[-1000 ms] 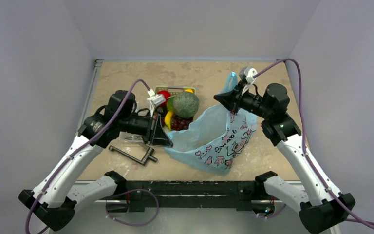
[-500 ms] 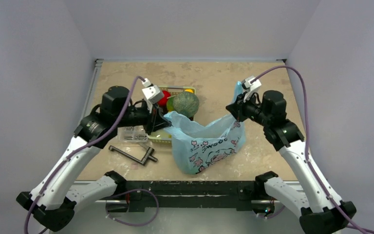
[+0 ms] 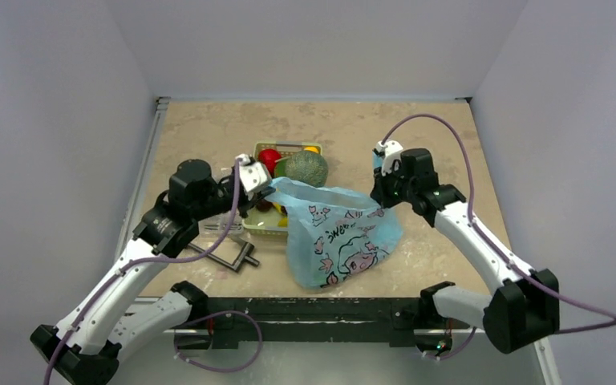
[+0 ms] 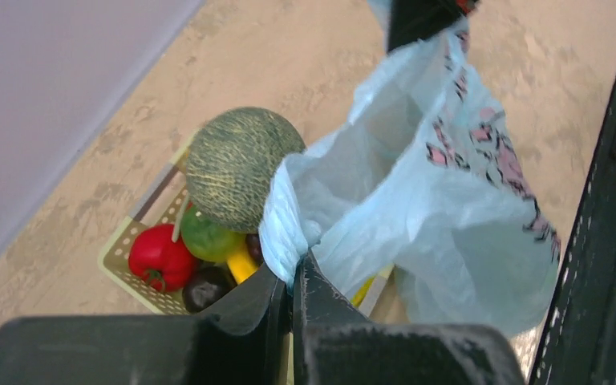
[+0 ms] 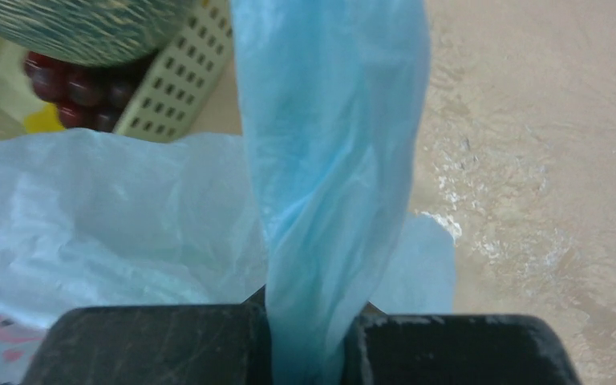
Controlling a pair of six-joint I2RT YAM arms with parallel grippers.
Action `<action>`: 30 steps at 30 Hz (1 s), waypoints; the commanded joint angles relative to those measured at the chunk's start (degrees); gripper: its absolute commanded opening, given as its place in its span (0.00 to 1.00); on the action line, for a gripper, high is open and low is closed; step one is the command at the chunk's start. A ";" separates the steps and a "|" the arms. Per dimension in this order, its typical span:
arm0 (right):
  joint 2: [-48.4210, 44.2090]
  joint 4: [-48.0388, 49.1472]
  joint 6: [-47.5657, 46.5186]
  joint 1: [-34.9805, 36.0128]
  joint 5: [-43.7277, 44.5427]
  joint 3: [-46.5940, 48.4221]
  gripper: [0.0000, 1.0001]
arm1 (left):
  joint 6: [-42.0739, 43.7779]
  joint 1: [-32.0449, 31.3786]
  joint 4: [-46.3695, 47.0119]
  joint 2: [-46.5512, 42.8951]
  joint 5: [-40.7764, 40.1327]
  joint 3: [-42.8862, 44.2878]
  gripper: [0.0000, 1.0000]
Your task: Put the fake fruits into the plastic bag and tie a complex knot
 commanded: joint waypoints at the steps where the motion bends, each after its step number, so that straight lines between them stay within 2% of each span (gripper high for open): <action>1: 7.55 -0.06 -4.53 -0.17 4.83 2.38 0.00 | 21.60 -0.02 -2.86 -1.76 11.43 -8.29 0.00; 5: 9.81 0.55 -8.14 -0.31 7.89 1.61 0.00 | 41.14 -1.62 -14.39 -3.16 13.14 -13.79 0.00; 8: 10.44 1.30 -10.36 -0.24 7.65 1.01 0.00 | 48.48 -4.55 -17.30 -4.02 9.47 -18.33 0.00; 10: 11.50 0.54 -11.49 -0.25 6.43 1.63 0.00 | 48.97 -6.73 -15.87 -4.49 6.78 -20.24 0.00; 13: 11.53 -1.78 -12.32 -0.24 3.55 3.23 0.00 | 39.52 -6.81 -12.13 -3.74 6.20 -17.05 0.00; 19: 3.62 -1.75 -13.73 -0.30 0.20 6.48 0.00 | 16.81 -2.22 -12.83 1.58 11.42 0.43 0.00; 21: 1.08 -1.09 -13.94 -0.24 -1.86 7.27 0.00 | 11.14 -1.83 -11.58 1.83 12.05 2.29 0.00; 25: -1.05 -1.65 -13.38 -0.31 -3.25 8.57 0.00 | 3.84 -1.55 -9.96 2.43 9.66 4.36 0.32; 30: -1.77 -1.57 -12.88 -0.31 -4.28 8.20 0.00 | -0.09 0.19 -14.41 5.49 10.01 8.06 0.37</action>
